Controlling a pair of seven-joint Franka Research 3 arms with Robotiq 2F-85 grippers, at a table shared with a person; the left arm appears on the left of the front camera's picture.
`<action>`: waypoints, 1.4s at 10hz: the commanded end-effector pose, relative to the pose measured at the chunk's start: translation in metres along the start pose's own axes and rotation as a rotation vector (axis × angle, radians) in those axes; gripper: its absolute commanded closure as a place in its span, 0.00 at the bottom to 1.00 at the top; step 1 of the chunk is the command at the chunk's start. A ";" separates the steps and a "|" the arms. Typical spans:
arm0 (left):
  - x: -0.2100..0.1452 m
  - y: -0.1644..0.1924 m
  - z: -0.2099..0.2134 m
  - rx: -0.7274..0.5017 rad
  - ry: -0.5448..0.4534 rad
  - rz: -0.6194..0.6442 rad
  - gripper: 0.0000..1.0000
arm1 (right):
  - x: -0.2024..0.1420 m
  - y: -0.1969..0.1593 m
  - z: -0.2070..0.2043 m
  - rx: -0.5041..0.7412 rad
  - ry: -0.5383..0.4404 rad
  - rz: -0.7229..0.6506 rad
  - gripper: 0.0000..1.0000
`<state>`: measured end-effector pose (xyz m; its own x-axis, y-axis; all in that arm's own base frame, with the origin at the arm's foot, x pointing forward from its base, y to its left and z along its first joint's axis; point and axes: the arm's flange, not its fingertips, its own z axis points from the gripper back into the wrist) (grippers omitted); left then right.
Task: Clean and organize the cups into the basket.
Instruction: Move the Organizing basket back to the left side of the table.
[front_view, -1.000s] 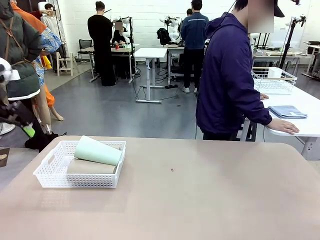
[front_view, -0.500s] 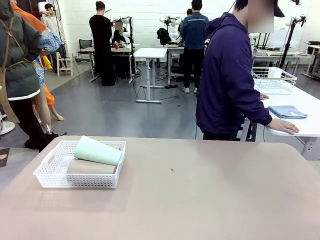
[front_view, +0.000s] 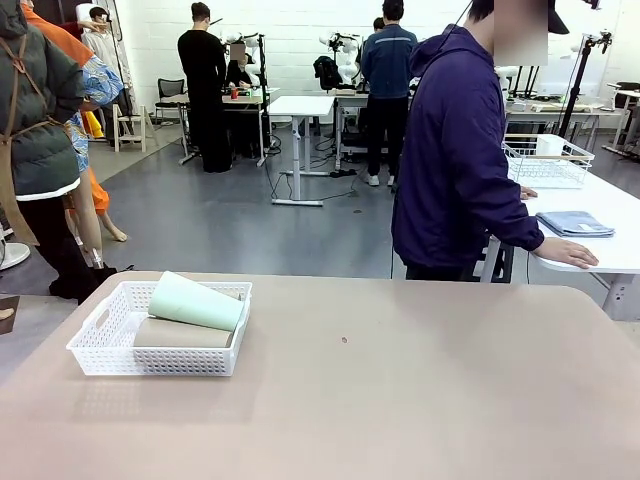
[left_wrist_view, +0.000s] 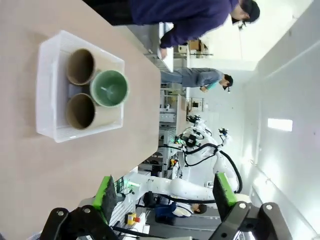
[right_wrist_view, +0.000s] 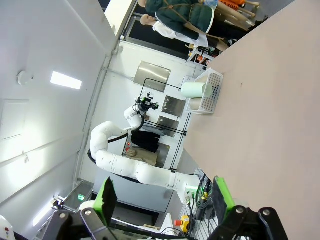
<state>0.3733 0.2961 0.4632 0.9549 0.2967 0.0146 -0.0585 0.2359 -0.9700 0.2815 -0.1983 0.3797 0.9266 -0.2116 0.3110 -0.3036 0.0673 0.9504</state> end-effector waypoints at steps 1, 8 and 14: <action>0.020 0.001 0.009 0.076 0.026 -0.009 0.00 | -0.001 -0.002 -0.002 0.011 -0.010 0.014 0.00; 0.042 0.006 0.017 0.090 0.164 -0.139 0.00 | -0.001 -0.002 -0.002 0.011 -0.010 0.014 0.00; 0.040 0.002 0.009 0.080 0.137 -0.117 0.00 | -0.001 -0.002 -0.002 0.011 -0.010 0.014 0.00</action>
<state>0.4095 0.3165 0.4641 0.9876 0.1243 0.0962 0.0503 0.3300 -0.9426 0.2816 -0.1982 0.3797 0.9266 -0.2115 0.3110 -0.3037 0.0673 0.9504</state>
